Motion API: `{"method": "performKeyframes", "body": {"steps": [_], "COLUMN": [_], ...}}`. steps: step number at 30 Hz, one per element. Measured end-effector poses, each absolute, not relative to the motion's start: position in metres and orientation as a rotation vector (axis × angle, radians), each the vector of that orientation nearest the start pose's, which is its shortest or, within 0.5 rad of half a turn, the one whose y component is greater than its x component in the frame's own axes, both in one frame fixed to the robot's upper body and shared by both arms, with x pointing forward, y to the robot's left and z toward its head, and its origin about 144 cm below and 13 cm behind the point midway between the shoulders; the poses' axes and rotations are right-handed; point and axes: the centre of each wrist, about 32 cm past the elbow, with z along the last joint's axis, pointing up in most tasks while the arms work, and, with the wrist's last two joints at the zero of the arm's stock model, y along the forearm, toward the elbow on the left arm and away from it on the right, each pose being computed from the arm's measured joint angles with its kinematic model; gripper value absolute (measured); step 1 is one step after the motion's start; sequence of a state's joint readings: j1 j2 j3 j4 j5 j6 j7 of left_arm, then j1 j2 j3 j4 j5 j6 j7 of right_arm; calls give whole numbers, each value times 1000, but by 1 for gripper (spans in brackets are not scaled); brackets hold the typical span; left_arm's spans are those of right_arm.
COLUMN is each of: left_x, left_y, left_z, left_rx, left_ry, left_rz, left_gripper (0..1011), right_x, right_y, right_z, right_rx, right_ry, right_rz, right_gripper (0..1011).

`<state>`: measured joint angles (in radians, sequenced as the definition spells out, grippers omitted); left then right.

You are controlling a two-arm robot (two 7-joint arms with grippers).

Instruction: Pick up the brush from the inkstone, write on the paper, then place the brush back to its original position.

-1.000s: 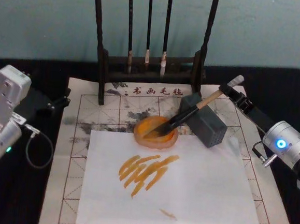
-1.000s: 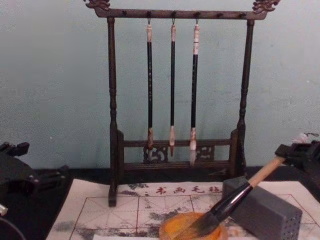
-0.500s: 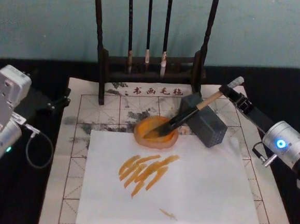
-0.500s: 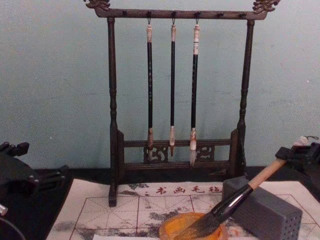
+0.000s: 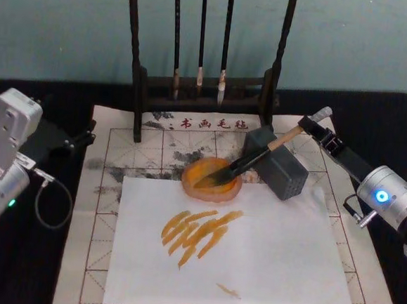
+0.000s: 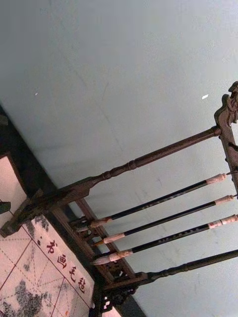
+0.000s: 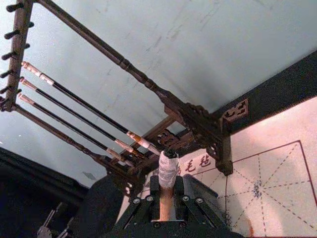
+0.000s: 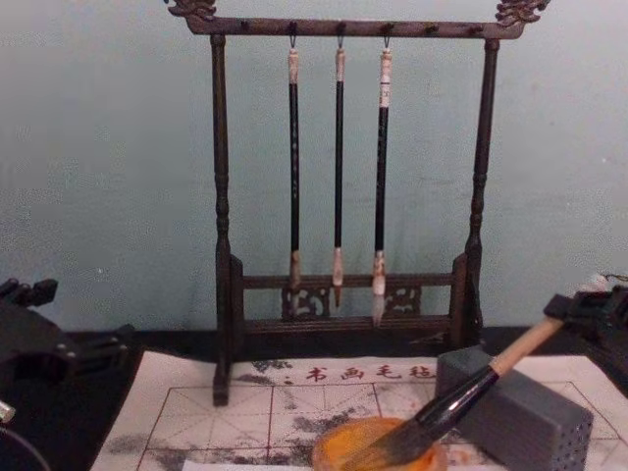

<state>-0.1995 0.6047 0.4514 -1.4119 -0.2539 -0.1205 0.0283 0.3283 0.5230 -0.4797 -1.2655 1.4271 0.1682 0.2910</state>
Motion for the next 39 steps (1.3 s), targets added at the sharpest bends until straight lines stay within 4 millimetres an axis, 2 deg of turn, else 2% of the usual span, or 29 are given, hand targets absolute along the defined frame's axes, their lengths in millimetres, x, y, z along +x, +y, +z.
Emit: {"method": "performKeyframes", "body": {"steps": [16, 19, 30, 33, 37, 38, 39], "left_x": [489, 489, 489, 489, 489, 489, 489], "left_y": [310, 310, 310, 310, 310, 310, 310], "left_z": [1140, 1140, 1140, 1140, 1140, 1140, 1140], "left_rx": [305, 305, 304, 304, 305, 304, 304], "left_ry": [-285, -285, -285, -285, -285, -285, -285], "left_rz": [1248, 1248, 1248, 1248, 1248, 1248, 1248], "left_gripper": [1001, 1001, 1001, 1001, 1001, 1001, 1001], "right_x": [524, 524, 524, 524, 524, 524, 524], "right_y": [-299, -299, -299, -299, -299, -299, -299], "right_z": [1138, 1138, 1138, 1138, 1138, 1138, 1138], "right_rx": [379, 378, 378, 378, 379, 379, 379], "right_ry": [837, 837, 837, 836, 836, 836, 836], "right_rz": [-978, -978, -977, -977, -977, -977, -977], "right_gripper": [174, 199, 541, 668, 782, 782, 837]}}
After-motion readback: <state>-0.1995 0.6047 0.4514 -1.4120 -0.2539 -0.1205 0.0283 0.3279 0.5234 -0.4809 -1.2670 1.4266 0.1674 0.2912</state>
